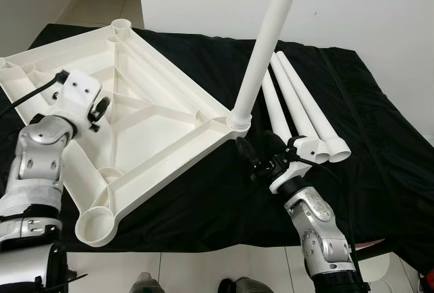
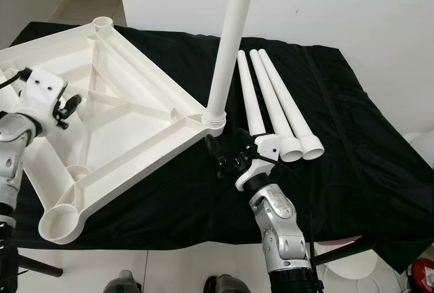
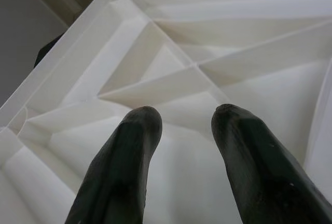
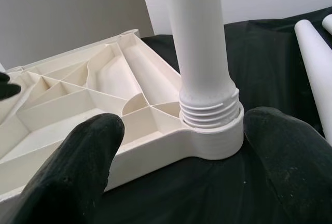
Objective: Building children table
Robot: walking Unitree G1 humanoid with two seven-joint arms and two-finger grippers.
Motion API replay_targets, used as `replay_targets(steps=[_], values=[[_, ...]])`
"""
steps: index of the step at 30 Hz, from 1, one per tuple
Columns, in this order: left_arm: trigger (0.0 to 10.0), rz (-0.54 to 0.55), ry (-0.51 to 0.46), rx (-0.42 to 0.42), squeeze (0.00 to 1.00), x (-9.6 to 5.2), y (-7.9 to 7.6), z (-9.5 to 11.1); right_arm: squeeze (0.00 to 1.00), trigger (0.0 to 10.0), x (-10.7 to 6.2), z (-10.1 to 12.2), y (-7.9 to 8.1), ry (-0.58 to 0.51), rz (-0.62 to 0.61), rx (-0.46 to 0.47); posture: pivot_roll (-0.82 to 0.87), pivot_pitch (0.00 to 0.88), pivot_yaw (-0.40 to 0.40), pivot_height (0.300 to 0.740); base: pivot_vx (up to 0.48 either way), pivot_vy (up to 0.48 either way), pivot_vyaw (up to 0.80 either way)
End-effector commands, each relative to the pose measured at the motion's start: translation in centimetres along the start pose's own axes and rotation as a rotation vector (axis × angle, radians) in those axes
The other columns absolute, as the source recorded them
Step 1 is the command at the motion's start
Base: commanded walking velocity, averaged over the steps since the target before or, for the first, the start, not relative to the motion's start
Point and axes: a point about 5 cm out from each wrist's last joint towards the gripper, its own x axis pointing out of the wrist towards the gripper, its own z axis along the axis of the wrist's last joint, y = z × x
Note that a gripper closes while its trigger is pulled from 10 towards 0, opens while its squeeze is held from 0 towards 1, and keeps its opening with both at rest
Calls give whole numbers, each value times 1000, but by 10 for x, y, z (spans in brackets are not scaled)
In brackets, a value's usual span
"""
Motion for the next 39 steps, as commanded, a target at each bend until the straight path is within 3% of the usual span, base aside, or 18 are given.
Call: replay_targets(steps=[1,8,10,14,16,23,26,36,38,39], values=[[10000,-83,58,103,0,-2,-16,-7,0,10000,1,1,-3,2,1,-22,112,31,-79,740,0,0,0],[10000,-191,95,143,0,-5,-32,-13,0,10000,4,3,-4,-4,5,-27,111,30,-80,740,0,0,0],[10000,-293,118,208,0,-9,-48,-17,0,10000,10,5,-4,-5,-2,-35,110,28,-81,740,0,0,0],[10000,-337,115,209,0,-11,-55,-16,0,10000,14,5,-5,4,-18,-38,110,28,-81,740,0,0,0],[10000,-433,83,205,0,-15,-67,-9,0,10000,24,2,-8,39,-55,-31,109,20,-80,740,0,0,0],[10000,-536,32,204,0,-21,-82,1,0,10000,35,-4,-8,80,-75,-30,108,17,-80,740,0,0,0],[10000,-680,-39,220,0,-33,-101,17,0,10000,43,-17,-9,137,-124,-21,118,0,-84,740,0,0,0],[10000,-763,-101,234,0,-40,-118,33,0,10000,60,-18,-15,136,-177,-71,116,0,-76,740,0,0,0],[10000,-816,-170,221,0,-44,-126,50,0,10000,76,-8,-20,126,-151,-103,113,0,-70,740,0,0,0],[10000,-816,-170,221,0,-44,-126,50,0,10000,76,-8,-20,126,-151,-103,113,0,-70,740,0,0,0]])
